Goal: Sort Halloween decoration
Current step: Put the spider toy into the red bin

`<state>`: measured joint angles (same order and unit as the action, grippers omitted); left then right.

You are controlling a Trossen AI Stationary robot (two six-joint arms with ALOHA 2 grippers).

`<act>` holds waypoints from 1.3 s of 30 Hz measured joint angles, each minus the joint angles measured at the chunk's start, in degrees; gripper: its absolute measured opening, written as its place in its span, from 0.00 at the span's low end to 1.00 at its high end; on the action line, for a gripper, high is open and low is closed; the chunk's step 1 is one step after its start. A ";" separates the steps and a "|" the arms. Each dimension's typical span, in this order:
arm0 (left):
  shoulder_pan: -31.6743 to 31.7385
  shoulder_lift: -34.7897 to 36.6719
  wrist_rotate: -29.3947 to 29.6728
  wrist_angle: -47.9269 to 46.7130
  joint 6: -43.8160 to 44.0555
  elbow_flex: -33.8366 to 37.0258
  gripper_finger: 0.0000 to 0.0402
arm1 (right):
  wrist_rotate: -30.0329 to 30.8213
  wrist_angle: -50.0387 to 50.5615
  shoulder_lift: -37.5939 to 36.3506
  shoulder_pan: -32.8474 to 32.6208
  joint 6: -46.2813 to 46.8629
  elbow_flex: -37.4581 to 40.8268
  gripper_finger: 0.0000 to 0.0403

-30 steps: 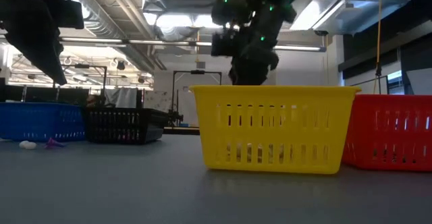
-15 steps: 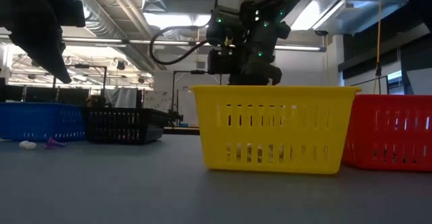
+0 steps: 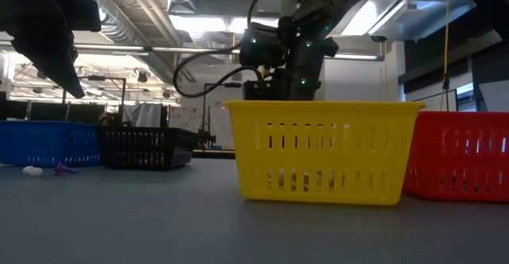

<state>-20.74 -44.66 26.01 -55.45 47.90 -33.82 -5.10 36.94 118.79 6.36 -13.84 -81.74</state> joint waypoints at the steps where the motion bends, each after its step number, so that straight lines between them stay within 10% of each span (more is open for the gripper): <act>1: 0.00 0.03 0.03 0.04 0.00 0.00 0.31 | -0.03 0.08 0.07 0.01 0.03 -0.06 0.39; 19: -0.02 0.04 0.07 0.03 -0.02 0.00 0.31 | -0.02 0.55 1.12 0.04 0.04 -0.12 0.39; 39: -0.02 0.04 0.16 0.03 -0.02 0.00 0.31 | -0.50 0.66 1.21 0.04 0.06 0.01 0.15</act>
<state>-20.75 -44.62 26.17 -55.42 47.88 -33.83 -5.61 37.60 120.01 6.39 -13.78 -81.73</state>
